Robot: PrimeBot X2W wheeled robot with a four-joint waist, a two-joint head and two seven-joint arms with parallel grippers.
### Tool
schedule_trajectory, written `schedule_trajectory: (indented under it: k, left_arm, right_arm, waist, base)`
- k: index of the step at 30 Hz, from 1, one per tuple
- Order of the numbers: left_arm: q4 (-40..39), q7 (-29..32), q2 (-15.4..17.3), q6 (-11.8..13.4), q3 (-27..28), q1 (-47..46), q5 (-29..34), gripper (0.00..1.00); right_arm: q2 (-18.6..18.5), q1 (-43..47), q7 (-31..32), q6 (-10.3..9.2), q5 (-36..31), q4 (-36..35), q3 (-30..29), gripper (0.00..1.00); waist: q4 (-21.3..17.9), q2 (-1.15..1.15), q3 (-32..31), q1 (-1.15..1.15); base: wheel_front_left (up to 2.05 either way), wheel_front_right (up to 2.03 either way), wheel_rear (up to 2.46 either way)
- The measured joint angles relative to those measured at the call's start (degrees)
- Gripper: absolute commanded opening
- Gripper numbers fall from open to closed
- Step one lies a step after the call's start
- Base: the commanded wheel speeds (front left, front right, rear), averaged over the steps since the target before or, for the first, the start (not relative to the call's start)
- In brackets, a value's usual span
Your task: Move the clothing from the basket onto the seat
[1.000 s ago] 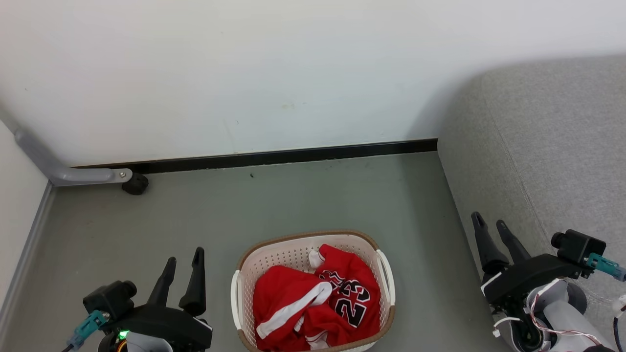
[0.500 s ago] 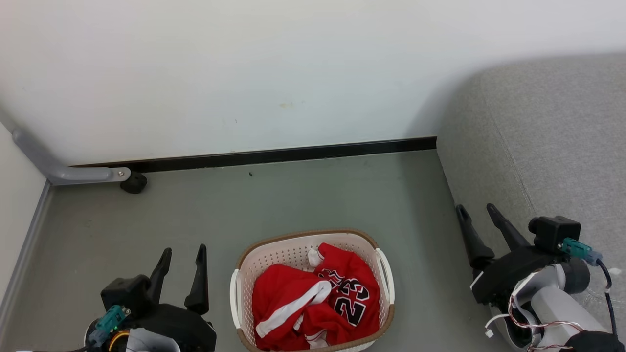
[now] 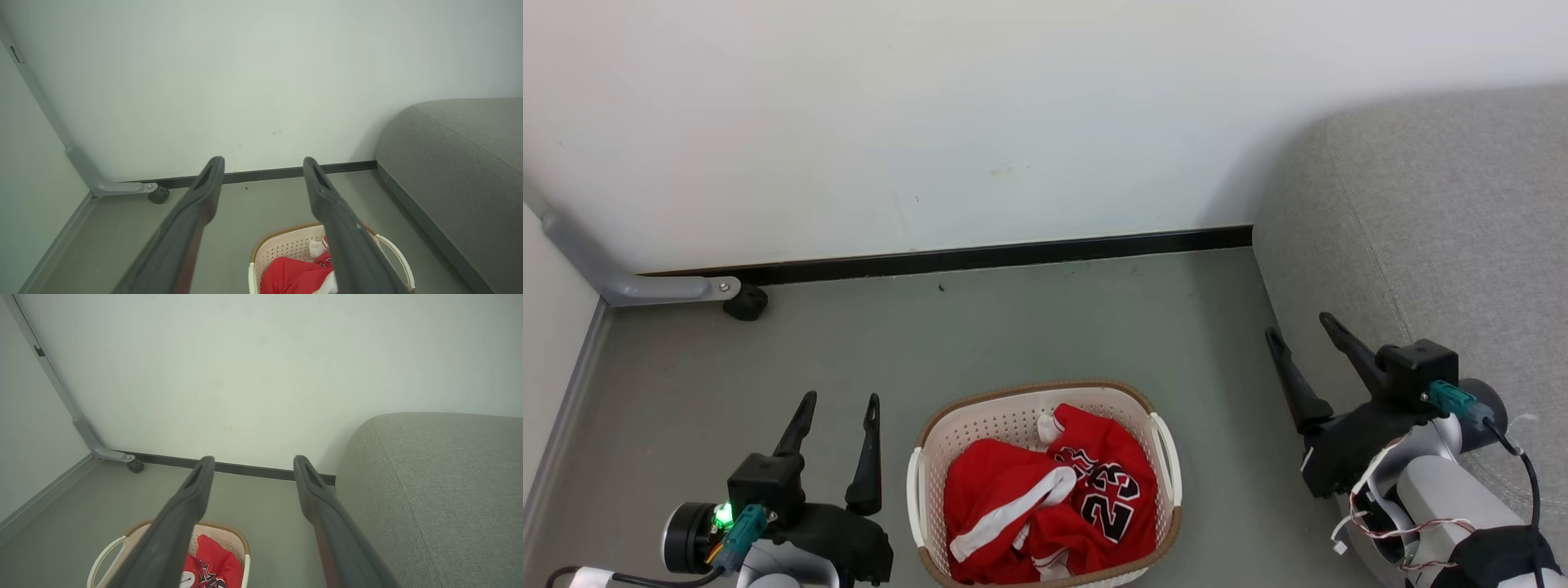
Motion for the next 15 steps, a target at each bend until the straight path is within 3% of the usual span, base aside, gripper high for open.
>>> schedule_trajectory:
  k: [10, 15]
  left_arm:
    - [0.6, -1.0, -1.1, 1.3, 2.4, 0.0, 3.1, 1.0]
    - [0.9, -1.0, -1.7, 3.2, 5.1, 0.0, 3.1, 1.0]
  right_arm:
    - [-0.4, -1.4, -1.0, -3.11, -2.9, 1.2, -1.7, 1.0]
    - [-0.4, -1.3, -1.0, -4.95, -2.9, 1.7, -3.8, 1.0]
  waist:
    - [0.0, 0.0, 0.0, -0.01]
    - [0.0, 0.0, 0.0, -0.01]
  base:
    - [0.0, 0.0, 0.0]
    - [0.0, 0.0, 0.0]
